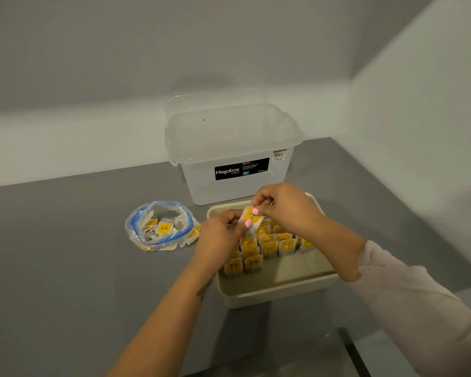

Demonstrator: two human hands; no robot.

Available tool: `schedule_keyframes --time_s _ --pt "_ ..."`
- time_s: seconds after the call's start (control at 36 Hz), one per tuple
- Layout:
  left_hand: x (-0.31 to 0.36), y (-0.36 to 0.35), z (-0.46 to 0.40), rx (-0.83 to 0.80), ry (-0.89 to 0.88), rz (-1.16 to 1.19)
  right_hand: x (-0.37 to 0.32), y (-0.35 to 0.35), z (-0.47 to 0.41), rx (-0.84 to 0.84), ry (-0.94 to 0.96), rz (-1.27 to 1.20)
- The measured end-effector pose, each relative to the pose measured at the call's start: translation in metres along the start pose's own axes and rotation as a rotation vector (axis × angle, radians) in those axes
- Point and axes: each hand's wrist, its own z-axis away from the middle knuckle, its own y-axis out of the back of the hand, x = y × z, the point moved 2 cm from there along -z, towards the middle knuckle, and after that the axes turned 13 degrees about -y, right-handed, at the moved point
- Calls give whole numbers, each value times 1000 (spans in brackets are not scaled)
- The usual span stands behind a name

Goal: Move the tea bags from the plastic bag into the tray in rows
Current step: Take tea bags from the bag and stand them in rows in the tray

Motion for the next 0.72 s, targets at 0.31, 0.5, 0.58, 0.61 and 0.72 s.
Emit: schedule_keyframes --time_s 0.31,0.5,0.58,0.61,0.72 --pt "-22 15 2 169 15 -186 36 -1 8 -33 -104 132" --pt "-35 11 6 134 49 -204 51 -16 10 -116 -179 331" --pt "-36 11 8 124 56 -210 55 -27 10 -138 -187 368" --pt "-36 12 8 120 55 -213 56 -29 10 -143 -196 375" --pt "-36 13 10 116 42 -216 58 -39 9 -144 -212 389"
